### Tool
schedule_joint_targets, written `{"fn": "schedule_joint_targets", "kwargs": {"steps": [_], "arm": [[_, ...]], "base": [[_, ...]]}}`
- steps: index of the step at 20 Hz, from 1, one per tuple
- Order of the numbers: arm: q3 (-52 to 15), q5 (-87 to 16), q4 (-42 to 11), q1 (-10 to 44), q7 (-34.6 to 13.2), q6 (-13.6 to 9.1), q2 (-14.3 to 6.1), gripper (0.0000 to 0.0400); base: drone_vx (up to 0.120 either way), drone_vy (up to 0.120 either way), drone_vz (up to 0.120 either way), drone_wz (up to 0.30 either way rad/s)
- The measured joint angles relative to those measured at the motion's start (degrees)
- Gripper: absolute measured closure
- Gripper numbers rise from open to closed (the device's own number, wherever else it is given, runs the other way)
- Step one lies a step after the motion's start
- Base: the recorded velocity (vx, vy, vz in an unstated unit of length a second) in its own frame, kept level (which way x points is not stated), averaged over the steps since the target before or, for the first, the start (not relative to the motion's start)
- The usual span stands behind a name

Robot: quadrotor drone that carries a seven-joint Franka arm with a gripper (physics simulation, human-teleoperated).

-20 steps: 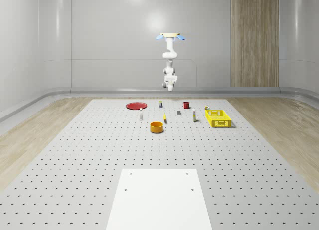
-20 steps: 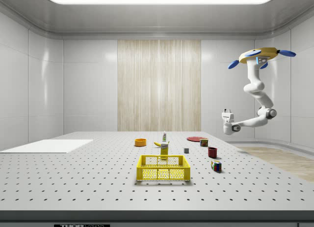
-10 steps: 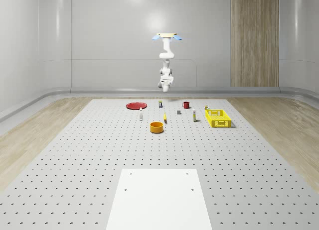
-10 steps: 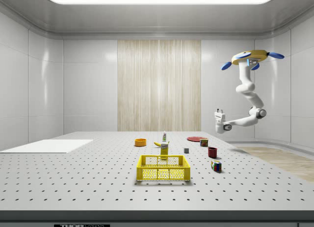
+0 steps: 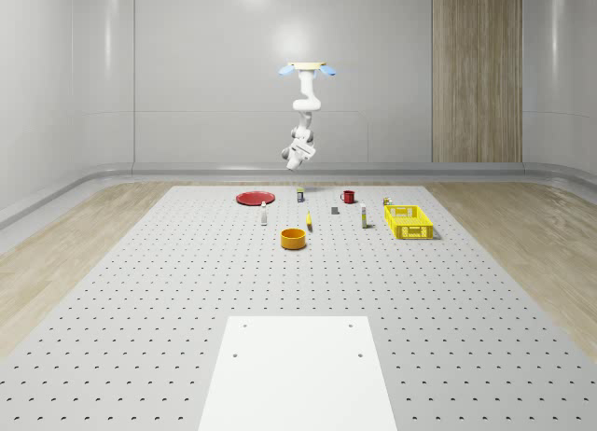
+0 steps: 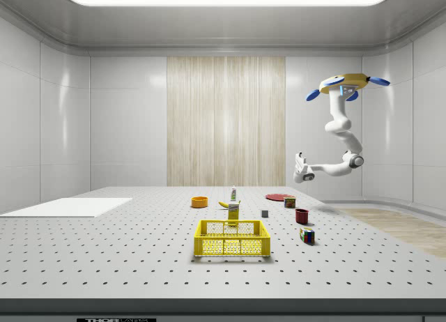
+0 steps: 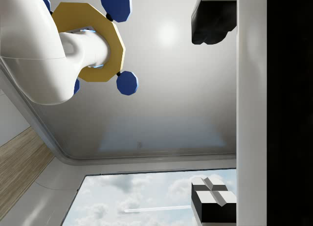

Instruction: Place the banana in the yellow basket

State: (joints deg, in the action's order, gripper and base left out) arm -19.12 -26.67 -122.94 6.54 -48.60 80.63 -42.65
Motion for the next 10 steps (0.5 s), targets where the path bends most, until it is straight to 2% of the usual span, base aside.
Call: {"fn": "schedule_joint_targets", "kwargs": {"steps": [3,6,8,10], "arm": [[-9.7,-14.9,-6.3,3.6,-2.9,0.7,-1.4,0.0],[-20.7,-33.7,-16.4,8.9,-7.8,1.2,-3.7,0.0],[-27.6,-46.7,-24.0,13.6,-12.4,0.6,-5.4,0.0],[-33.6,-58.5,-30.6,19.3,-17.6,-1.2,-7.0,0.0]], "base": [[0.12,0.0,-0.12,0.0],[0.12,0.0,-0.12,0.0],[0.12,0.0,-0.12,0.0],[0.12,0.0,-0.12,0.0]]}}
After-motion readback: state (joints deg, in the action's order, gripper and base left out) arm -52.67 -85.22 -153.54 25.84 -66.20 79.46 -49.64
